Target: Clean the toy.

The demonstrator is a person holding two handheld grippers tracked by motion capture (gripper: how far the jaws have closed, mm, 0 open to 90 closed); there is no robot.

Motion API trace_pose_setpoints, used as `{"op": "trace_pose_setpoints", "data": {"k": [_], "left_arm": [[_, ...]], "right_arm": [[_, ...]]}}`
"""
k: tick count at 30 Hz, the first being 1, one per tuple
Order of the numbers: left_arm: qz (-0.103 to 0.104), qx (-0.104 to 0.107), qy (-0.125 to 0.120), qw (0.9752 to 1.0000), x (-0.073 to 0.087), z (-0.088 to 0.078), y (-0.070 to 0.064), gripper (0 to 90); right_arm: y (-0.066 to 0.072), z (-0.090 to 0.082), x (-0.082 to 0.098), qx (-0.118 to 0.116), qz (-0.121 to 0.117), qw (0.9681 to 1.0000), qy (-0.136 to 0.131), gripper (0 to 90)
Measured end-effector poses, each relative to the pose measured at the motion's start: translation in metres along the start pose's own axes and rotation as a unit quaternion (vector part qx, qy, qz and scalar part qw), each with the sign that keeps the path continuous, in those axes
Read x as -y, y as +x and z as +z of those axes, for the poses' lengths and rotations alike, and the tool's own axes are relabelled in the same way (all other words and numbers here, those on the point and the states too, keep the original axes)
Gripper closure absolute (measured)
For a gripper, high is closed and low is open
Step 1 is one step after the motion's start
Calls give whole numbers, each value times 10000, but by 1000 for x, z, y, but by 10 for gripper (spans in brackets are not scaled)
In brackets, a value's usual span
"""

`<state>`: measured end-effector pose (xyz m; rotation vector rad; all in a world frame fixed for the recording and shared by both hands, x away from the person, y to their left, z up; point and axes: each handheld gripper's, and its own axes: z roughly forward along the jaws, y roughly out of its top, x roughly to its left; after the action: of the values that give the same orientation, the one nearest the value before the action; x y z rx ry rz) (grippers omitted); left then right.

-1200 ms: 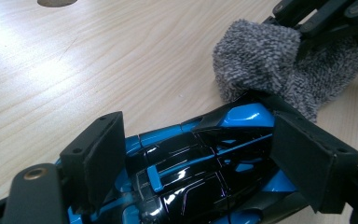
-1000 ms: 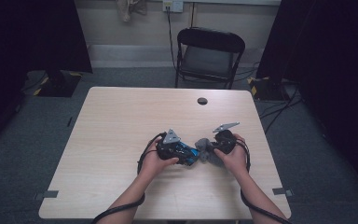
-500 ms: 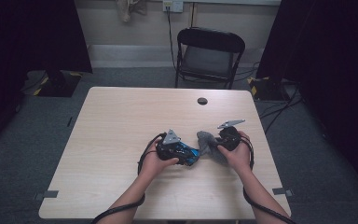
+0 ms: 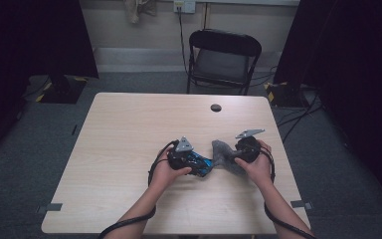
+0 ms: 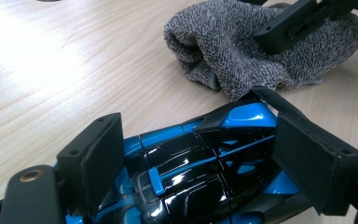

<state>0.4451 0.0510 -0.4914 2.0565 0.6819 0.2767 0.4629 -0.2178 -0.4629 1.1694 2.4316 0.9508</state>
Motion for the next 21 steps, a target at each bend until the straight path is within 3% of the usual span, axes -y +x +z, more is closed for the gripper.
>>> {"op": "trace_pose_setpoints", "data": {"k": [5, 8, 9, 13, 21], "left_arm": [[-19, 4, 42, 10000, -1, -2, 2, 160], [51, -14, 69, 10000, -1, -8, 3, 167], [-2, 6, 42, 10000, -2, -14, 4, 167], [30, -20, 117, 9999, 1, -25, 6, 167], [-12, -60, 137, 9999, 9, -31, 11, 157]], "right_arm": [[-3, 2, 6, 10, -57, 9999, 160, 371], [-5, 4, 10, -111, -17, 9998, 165, 456], [-5, 5, 11, -81, 19, 9998, 191, 523], [-3, 7, 12, -58, 57, 9997, 210, 603], [-1, 7, 11, 27, 74, 9997, 225, 617]]}}
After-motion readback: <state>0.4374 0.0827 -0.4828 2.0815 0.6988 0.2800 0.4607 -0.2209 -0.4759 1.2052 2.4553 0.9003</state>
